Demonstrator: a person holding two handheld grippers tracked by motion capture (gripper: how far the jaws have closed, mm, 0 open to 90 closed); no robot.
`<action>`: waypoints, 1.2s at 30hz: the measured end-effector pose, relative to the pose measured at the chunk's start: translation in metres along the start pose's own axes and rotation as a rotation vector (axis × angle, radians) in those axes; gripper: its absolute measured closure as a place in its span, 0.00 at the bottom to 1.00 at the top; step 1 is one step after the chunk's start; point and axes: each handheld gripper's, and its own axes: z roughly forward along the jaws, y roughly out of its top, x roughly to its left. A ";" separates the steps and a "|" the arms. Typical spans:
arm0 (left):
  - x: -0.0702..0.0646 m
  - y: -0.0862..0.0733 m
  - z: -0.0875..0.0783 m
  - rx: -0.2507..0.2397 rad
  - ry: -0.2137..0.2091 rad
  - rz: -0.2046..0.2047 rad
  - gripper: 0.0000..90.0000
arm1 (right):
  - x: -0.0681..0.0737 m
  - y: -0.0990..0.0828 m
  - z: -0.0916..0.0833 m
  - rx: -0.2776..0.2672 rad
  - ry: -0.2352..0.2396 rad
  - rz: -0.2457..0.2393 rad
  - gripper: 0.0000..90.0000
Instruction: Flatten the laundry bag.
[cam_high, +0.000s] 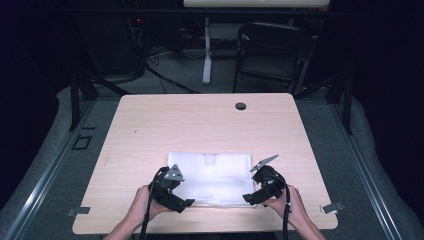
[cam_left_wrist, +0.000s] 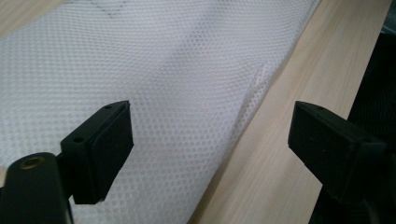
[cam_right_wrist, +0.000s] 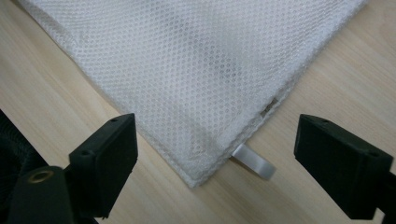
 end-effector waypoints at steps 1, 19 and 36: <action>0.000 0.001 0.002 -0.003 -0.010 0.006 0.15 | 0.000 0.000 0.000 -0.005 0.011 -0.001 0.13; -0.015 0.025 0.049 0.101 -0.054 0.128 0.50 | -0.002 0.000 0.004 -0.002 0.023 0.005 0.25; -0.018 0.027 0.061 0.137 -0.052 0.142 0.91 | -0.001 0.001 0.004 -0.007 0.030 0.006 0.37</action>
